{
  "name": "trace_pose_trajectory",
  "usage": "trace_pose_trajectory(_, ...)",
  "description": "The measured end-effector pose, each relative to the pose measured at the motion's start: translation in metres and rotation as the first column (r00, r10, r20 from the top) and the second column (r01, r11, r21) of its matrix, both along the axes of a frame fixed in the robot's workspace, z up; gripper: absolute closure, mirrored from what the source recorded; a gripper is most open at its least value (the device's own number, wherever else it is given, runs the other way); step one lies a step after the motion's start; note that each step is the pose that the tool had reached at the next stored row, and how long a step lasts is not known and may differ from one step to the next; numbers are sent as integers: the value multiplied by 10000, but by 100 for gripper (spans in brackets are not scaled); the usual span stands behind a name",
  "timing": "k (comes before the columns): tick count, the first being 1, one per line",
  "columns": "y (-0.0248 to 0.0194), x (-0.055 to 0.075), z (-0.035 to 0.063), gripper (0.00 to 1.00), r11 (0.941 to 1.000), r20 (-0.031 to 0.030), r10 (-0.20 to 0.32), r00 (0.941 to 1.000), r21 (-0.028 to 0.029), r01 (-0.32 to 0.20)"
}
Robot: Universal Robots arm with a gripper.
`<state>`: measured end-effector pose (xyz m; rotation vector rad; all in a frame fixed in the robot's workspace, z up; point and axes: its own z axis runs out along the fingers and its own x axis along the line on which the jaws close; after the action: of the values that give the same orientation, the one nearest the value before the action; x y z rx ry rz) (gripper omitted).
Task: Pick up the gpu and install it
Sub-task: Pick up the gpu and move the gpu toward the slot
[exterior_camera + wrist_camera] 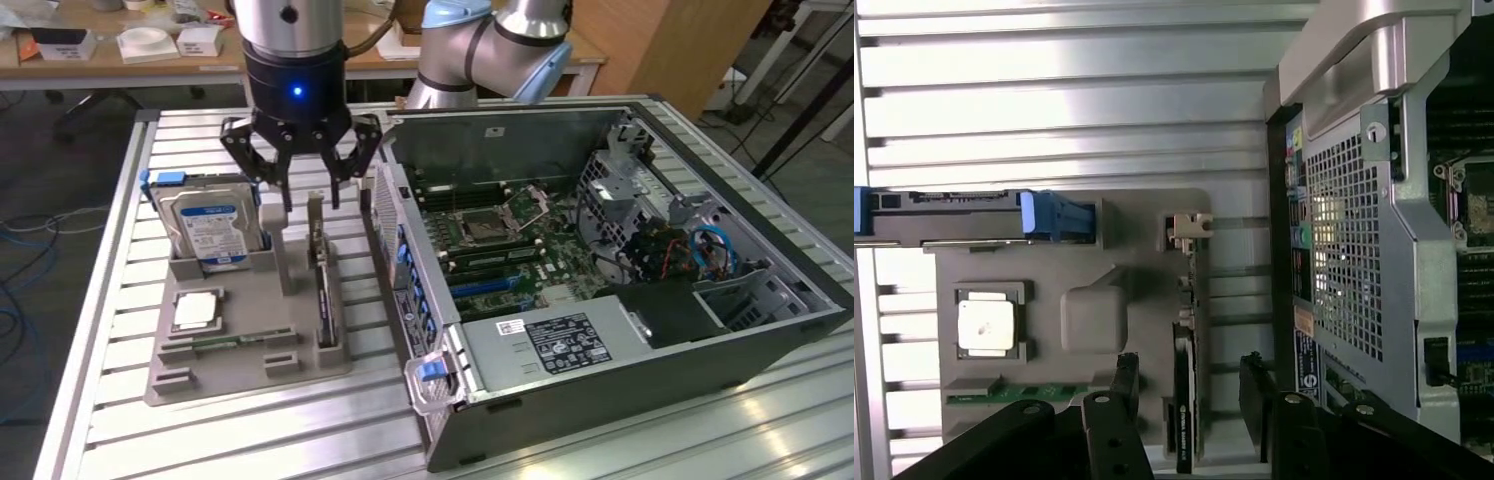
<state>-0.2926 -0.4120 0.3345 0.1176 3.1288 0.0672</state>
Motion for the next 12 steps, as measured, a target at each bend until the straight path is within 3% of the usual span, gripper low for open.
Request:
trace_pose_trajectory(6,-12,0,-74,47,10000,-114,-2,9999,1,2)
trace_pose_trajectory(12,-80,-1,-134,47,10000,-129,-2,9999,-1,2)
